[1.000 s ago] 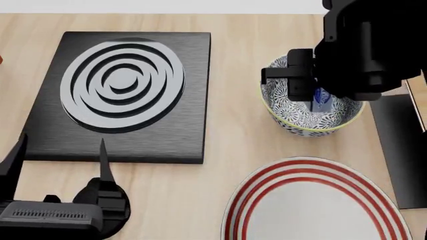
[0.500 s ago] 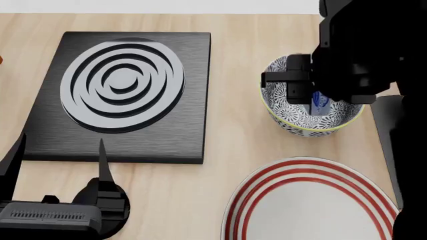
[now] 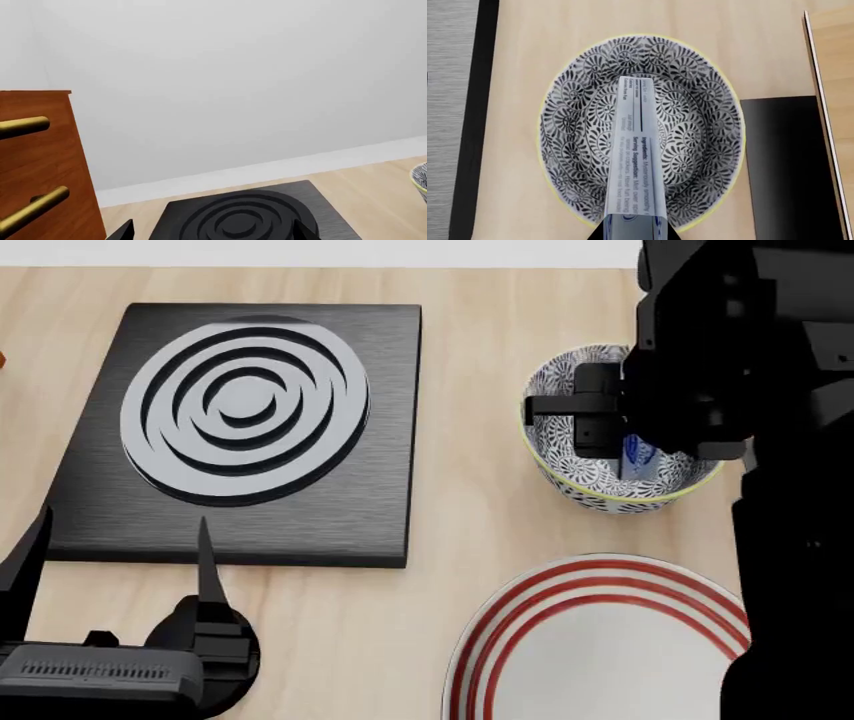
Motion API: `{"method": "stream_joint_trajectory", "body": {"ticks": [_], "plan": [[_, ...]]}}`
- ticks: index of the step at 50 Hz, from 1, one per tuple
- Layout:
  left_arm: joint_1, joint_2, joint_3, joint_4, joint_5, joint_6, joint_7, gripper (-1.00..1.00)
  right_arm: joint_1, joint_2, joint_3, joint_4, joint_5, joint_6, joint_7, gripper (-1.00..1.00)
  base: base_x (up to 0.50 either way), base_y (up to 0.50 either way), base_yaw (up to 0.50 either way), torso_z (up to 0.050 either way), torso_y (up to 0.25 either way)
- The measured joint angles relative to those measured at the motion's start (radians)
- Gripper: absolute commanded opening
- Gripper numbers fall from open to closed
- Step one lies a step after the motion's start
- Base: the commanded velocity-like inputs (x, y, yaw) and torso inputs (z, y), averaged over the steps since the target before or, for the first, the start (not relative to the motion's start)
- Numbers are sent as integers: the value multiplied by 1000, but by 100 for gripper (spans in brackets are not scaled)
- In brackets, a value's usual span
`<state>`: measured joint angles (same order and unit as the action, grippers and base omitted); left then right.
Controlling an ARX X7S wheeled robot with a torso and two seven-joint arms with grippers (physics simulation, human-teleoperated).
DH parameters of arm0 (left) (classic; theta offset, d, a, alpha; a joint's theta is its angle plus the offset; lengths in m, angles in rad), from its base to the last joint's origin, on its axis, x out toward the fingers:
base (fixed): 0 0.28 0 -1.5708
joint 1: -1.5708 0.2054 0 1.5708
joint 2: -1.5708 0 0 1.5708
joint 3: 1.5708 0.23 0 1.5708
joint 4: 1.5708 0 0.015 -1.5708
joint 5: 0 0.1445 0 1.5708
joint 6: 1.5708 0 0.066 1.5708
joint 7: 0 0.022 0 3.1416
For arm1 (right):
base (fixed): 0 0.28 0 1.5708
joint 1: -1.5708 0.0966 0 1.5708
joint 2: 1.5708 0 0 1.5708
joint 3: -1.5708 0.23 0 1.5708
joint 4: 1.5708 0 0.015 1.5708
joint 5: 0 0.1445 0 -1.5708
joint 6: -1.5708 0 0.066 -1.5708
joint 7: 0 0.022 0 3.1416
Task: Pick up the cream cheese and put it in the bowl.
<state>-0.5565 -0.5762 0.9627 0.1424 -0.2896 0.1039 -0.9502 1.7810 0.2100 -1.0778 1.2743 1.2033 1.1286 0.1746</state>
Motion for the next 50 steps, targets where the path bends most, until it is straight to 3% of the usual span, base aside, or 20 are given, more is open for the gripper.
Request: {"method": "stream_joint_trajectory", "body": {"ticks": [19, 50], "plan": [[2, 1, 1, 2, 6, -3, 4, 100, -28, -26, 158, 35, -207, -10, -54, -100, 0, 0, 0, 1, 0], [3, 8, 4, -5, 15, -9, 12, 100, -86, -77, 736, 35, -912, 18, -206, -100, 0, 0, 0, 0, 1]]}}
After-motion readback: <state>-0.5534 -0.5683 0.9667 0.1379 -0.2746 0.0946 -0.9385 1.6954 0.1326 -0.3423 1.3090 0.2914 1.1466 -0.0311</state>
